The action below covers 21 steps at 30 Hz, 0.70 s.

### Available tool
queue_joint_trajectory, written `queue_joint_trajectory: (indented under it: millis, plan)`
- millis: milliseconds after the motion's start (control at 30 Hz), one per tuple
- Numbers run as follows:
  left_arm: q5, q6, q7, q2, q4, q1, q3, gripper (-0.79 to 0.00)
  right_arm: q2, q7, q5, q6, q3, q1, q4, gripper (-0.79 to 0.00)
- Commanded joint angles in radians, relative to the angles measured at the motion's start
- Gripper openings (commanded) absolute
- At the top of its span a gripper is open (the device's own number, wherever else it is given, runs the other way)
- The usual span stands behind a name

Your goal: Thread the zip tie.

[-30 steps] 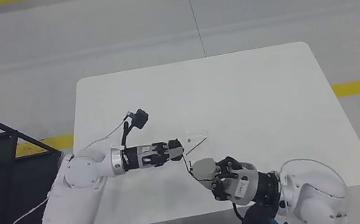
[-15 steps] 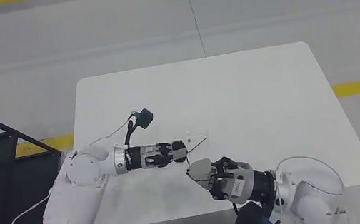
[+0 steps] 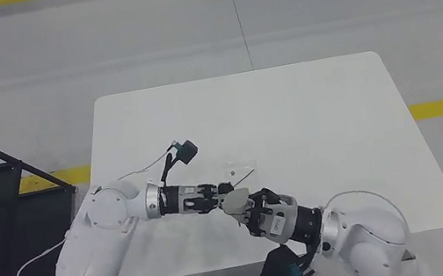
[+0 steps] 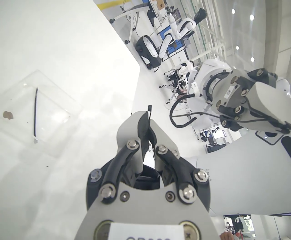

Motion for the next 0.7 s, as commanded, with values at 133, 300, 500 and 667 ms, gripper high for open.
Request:
queue_joint_trajectory:
  millis: [133,300,500,667]
  plan:
    - [-0.008,-0.002,0.001,0.014,-0.004,-0.006,0.02,-0.785,0.012,-0.023,-0.001,0.026,-0.005,0.005,0.011,-0.785]
    - [-0.01,-0.008,0.008,0.021,-0.002,-0.009,0.027,-0.785,0.021,-0.025,-0.001,0.03,-0.01,0.008,0.013,-0.785]
    - [-0.01,-0.008,0.008,0.021,-0.002,-0.009,0.027,-0.785,0.03,-0.013,0.003,0.035,-0.017,0.015,0.018,-0.785]
    - [-0.01,-0.008,0.008,0.021,-0.002,-0.009,0.027,-0.785,0.037,-0.001,0.013,0.039,-0.024,0.024,0.026,-0.785]
